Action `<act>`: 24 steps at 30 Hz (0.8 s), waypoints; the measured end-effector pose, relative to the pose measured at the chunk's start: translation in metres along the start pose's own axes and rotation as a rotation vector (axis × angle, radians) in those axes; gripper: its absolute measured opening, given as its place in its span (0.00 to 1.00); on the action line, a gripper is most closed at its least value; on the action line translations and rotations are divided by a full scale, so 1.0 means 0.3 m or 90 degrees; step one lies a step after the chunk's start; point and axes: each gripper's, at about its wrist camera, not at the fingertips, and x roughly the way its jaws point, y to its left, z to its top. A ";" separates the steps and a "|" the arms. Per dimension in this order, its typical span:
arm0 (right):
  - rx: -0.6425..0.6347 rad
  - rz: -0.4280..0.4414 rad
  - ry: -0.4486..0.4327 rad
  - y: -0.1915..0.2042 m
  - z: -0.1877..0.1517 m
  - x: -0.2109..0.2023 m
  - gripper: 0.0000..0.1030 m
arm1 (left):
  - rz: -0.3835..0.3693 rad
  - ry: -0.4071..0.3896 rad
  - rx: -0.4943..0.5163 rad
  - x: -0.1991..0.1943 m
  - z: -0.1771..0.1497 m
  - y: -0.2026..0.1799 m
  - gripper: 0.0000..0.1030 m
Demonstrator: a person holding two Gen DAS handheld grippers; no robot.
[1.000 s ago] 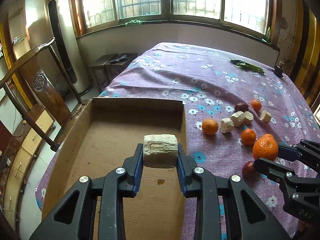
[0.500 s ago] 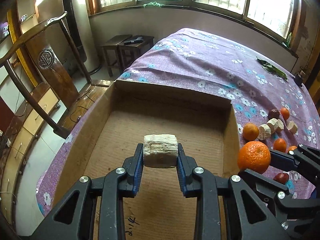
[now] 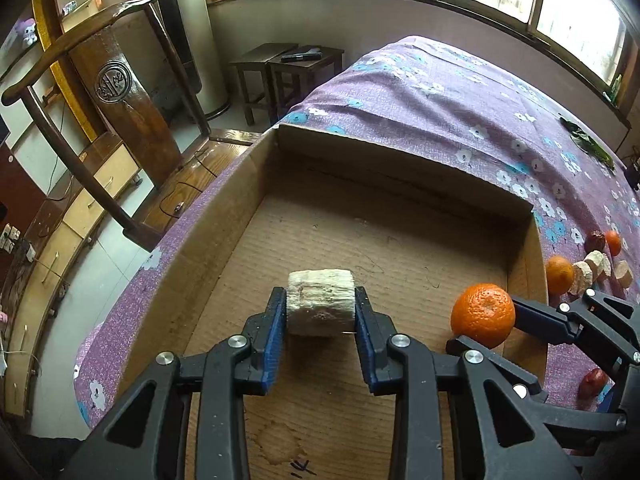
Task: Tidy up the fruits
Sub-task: 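Carry both items into the cardboard box and open both grippers, then grasp the red date with the left gripper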
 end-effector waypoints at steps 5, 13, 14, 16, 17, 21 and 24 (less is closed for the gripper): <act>0.018 0.015 -0.019 -0.009 -0.011 -0.033 0.54 | 0.015 -0.024 -0.005 -0.021 -0.006 0.009 0.66; 0.045 -0.004 -0.066 -0.036 -0.092 -0.206 0.62 | -0.009 -0.063 -0.005 -0.114 -0.041 -0.030 0.74; 0.051 -0.009 -0.074 -0.045 -0.109 -0.233 0.62 | -0.011 -0.074 0.001 -0.135 -0.051 -0.044 0.74; 0.066 -0.019 -0.089 -0.067 -0.147 -0.295 0.64 | -0.016 -0.088 0.013 -0.168 -0.071 -0.077 0.74; 0.073 -0.025 -0.095 -0.078 -0.167 -0.322 0.65 | -0.021 -0.094 0.021 -0.184 -0.083 -0.099 0.74; 0.092 -0.063 -0.105 -0.120 -0.256 -0.419 0.69 | -0.045 -0.114 0.052 -0.239 -0.123 -0.184 0.75; 0.117 -0.088 -0.103 -0.169 -0.320 -0.472 0.71 | -0.063 -0.124 0.069 -0.276 -0.153 -0.247 0.78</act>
